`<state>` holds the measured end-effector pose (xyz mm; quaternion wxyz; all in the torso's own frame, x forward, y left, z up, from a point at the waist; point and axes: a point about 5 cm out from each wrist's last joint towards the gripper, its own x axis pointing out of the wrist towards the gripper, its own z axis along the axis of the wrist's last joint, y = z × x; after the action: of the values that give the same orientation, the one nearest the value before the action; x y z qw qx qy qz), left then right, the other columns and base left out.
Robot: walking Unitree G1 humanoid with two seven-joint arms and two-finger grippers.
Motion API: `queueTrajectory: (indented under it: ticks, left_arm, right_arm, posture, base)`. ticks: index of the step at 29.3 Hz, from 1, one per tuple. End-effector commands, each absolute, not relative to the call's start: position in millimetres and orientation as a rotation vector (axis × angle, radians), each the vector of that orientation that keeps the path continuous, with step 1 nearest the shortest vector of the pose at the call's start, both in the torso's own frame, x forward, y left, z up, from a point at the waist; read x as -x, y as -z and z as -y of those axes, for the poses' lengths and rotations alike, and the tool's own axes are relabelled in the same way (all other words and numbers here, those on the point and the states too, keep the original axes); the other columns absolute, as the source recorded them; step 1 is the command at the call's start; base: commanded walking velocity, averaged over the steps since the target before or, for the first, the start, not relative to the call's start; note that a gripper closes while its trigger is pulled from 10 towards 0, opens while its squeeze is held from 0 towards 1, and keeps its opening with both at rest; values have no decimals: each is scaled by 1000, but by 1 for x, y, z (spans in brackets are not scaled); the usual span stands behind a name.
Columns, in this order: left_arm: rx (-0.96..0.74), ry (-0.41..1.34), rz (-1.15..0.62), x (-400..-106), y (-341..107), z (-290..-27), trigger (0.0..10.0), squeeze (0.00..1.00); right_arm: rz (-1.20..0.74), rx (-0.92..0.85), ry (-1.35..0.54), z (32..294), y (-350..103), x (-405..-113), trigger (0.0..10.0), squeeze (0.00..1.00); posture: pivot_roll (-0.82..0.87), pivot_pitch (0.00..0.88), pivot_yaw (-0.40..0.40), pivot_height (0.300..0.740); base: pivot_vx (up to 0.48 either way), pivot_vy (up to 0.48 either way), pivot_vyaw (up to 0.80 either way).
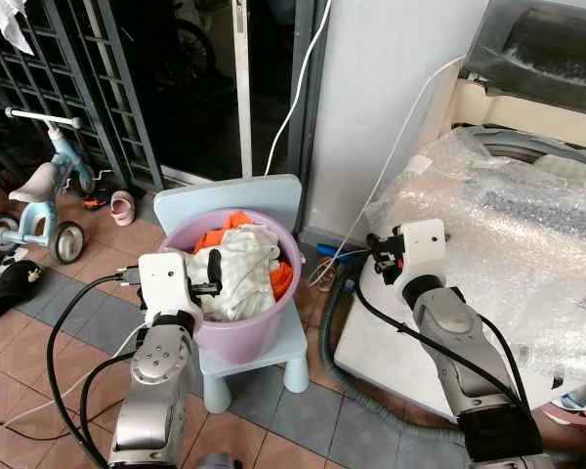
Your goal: Clothes washing
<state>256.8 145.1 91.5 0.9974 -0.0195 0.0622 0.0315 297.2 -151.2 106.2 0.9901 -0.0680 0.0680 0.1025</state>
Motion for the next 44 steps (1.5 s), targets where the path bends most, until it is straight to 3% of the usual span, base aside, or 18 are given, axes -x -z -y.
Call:
queueTrajectory:
  ticks: [1, 9, 22, 30, 31, 32, 33, 44]
  left_arm:
    - [39, -61, -127, -257, -92, -145, 10000, 0]
    - [38, -70, -140, -256, -91, -145, 10000, 0]
    - [11, -115, -195, -251, -86, -148, 10000, 0]
    - [-11, -125, -239, -243, -81, -152, 10000, 0]
    - [-12, -124, -248, -240, -81, -153, 10000, 0]
    - [-12, -122, -252, -239, -81, -153, 10000, 0]
    - [-14, -121, -258, -238, -80, -153, 10000, 0]
    - [-23, -105, -330, -213, -78, -155, 10000, 0]
  right_arm:
    - [-108, 156, -263, 141, -112, -301, 10000, 0]
    - [-107, 138, -327, 133, -114, -301, 10000, 0]
    - [-215, 236, -370, 134, -99, -310, 10000, 0]
    - [-297, 254, -303, 139, -88, -321, 10000, 0]
    - [-354, 218, -289, 140, -80, -324, 10000, 765]
    - [-377, 210, -286, 140, -77, -324, 10000, 765]
    - [-406, 199, -284, 140, -74, -325, 10000, 1000]
    - [-551, 197, -300, 129, -45, -322, 10000, 1000]
  posture:
    - [20, 0, -21, 740]
    - [25, 0, -23, 740]
    - [48, 0, -32, 740]
    - [80, 0, -43, 740]
    - [89, 0, -43, 740]
    - [90, 0, -43, 740]
    - [92, 0, -44, 740]
    - [148, 50, -46, 740]
  base:
    - [371, 304, 0]
    - [264, 134, 144]
    - [0, 0, 800]
    - [0, 0, 800]
    - [0, 0, 0]
    - [0, 0, 0]
    - [0, 0, 0]
    - [0, 0, 0]
